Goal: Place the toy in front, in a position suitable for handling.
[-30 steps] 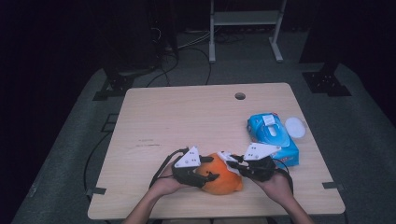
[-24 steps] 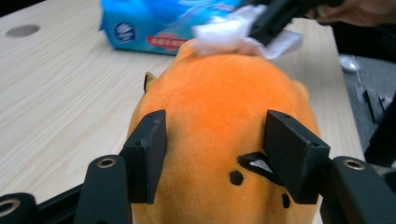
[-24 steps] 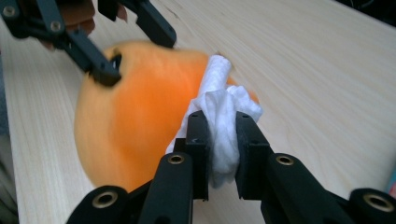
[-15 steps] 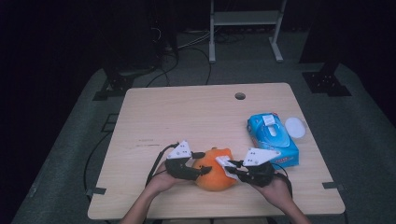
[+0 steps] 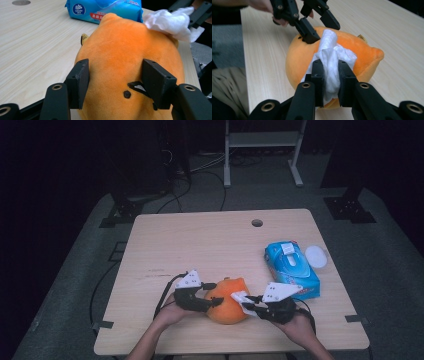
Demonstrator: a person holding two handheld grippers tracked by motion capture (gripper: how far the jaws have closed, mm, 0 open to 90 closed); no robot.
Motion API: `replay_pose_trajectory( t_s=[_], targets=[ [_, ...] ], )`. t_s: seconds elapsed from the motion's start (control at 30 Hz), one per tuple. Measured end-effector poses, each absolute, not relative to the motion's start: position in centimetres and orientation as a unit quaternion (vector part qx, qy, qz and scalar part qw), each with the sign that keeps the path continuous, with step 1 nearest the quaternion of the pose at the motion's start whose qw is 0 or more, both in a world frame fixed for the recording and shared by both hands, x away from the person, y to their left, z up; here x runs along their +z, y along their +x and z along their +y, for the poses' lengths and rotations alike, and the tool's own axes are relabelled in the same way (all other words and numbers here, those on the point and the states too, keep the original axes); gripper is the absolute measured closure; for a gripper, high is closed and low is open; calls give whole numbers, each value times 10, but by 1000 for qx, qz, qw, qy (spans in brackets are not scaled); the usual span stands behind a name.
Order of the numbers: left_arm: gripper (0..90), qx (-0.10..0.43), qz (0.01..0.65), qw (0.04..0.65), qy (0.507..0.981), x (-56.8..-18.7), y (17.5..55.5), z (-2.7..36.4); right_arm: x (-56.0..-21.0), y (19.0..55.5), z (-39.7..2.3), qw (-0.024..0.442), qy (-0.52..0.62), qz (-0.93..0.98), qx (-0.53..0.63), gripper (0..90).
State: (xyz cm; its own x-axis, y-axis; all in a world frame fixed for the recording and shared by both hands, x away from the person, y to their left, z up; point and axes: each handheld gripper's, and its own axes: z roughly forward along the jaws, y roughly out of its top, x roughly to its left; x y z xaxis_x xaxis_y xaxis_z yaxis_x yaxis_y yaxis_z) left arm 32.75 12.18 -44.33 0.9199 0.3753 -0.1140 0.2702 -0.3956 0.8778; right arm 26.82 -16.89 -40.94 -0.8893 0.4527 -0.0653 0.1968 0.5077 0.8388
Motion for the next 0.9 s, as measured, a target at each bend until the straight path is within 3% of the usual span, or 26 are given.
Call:
replay_pose_trajectory(
  t_s=[0.23, 0.47, 0.9],
  targets=[
    [398, 49, 198, 513, 834, -444, 330, 125, -415, 279, -184, 134, 222, 851, 456, 772],
    [392, 42, 209, 516, 830, -446, 331, 129, -412, 271, -177, 124, 186, 854, 470, 770],
    [407, 36, 169, 516, 839, -445, 324, 117, -416, 288, -183, 133, 231, 844, 465, 770]
  ],
)
